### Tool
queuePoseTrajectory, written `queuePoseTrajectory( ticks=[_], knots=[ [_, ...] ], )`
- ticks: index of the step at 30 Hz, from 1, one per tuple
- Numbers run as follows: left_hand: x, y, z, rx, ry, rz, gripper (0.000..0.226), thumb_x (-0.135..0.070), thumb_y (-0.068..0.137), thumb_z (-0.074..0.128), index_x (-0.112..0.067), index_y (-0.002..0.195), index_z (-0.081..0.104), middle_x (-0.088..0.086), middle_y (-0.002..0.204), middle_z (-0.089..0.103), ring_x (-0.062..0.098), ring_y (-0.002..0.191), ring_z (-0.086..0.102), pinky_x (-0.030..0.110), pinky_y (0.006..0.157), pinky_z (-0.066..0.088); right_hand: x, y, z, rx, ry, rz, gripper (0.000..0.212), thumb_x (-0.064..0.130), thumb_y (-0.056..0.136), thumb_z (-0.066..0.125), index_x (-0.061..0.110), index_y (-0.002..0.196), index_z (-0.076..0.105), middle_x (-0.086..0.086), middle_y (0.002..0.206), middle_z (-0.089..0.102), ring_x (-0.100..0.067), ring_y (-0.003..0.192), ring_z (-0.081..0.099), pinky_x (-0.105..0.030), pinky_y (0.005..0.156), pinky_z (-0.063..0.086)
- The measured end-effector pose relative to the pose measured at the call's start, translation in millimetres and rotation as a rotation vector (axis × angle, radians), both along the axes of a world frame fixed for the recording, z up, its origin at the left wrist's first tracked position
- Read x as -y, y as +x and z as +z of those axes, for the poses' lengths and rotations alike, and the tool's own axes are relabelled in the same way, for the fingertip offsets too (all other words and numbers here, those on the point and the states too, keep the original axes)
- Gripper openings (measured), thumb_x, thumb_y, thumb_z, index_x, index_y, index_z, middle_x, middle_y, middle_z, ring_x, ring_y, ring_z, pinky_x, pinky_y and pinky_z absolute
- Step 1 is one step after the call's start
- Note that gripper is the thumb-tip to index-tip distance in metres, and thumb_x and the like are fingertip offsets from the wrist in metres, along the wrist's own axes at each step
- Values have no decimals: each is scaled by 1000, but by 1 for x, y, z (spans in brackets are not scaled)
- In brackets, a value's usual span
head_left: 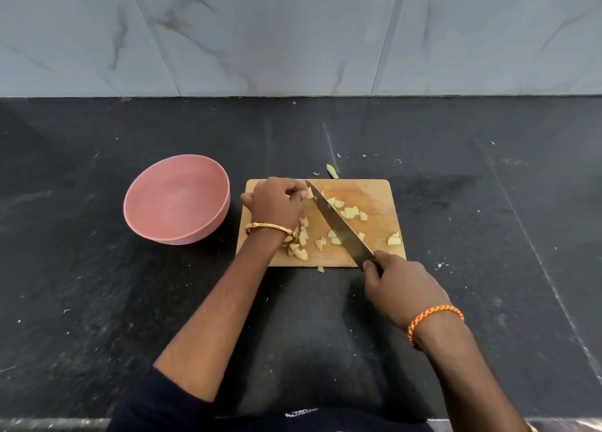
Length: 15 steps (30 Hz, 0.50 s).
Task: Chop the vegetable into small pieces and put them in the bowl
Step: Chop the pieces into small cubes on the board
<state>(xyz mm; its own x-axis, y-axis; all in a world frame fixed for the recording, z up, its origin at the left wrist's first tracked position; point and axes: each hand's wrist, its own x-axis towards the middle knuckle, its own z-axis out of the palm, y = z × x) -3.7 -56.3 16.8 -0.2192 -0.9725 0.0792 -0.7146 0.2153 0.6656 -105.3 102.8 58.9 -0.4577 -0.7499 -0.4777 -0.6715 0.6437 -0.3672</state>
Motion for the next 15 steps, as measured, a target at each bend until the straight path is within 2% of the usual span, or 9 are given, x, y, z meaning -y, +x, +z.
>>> queuePoseTrajectory(
  ticks=[2, 4, 6, 8, 9, 12, 13, 15],
  knots=[
    [2, 3, -1, 21, 33, -65, 13, -20, 87, 62, -22, 94, 73, -6, 96, 71, 11, 100, 53, 33, 86, 27, -4, -1, 0, 3, -34, -27, 28, 37, 98, 36, 23, 108, 59, -2, 79, 61, -20, 75, 61, -34, 74, 55],
    [2, 7, -6, -2, 62, -108, 8, -22, 81, 69, -25, 86, 74, -9, 89, 72, 11, 97, 58, 43, 94, 35, -8, -1, 2, -1, -68, -56, 28, 38, 97, 36, 25, 106, 59, -3, 80, 63, -21, 74, 63, -38, 73, 57],
    [3, 11, -7, -64, 65, -84, 8, -21, 75, 74, -28, 80, 73, -12, 80, 71, 9, 90, 62, 48, 93, 40, -13, -3, 6, -29, -62, -47, 28, 39, 98, 35, 26, 108, 58, -3, 80, 64, -21, 73, 63, -38, 73, 57],
    [7, 17, -5, -149, 51, -32, 18, -14, 77, 71, -28, 88, 72, -14, 78, 69, 6, 86, 64, 41, 97, 41, -17, -4, 9, -64, -57, -27, 28, 38, 99, 33, 26, 111, 56, -2, 81, 63, -19, 73, 63, -35, 71, 57],
    [9, 19, -2, -186, 58, -17, 23, -10, 80, 67, -24, 96, 70, -12, 82, 70, 4, 86, 63, 33, 97, 42, -19, -4, 10, -78, -72, -28, 28, 38, 99, 33, 26, 110, 55, -2, 79, 62, -19, 71, 62, -33, 68, 56],
    [10, 24, 8, -215, 74, -4, 28, 0, 86, 57, -14, 108, 67, 0, 98, 72, 1, 85, 60, 5, 79, 41, -22, -3, 9, -80, -118, -70, 24, 38, 99, 35, 25, 101, 54, -1, 72, 59, -18, 65, 59, -29, 60, 51],
    [10, 25, 9, -173, 59, -6, 28, 2, 87, 55, -12, 109, 67, 3, 102, 71, 3, 88, 60, 2, 76, 39, -22, -3, 8, -75, -127, -95, 22, 37, 98, 36, 24, 98, 54, -1, 71, 58, -19, 65, 59, -30, 60, 52],
    [7, 26, 9, -41, 52, -6, 31, 2, 89, 52, -11, 114, 65, 5, 112, 67, 11, 98, 61, 7, 80, 37, -22, -7, 5, -76, -131, -146, 20, 36, 98, 37, 25, 93, 53, -3, 72, 58, -22, 66, 59, -32, 62, 53]
  ],
)
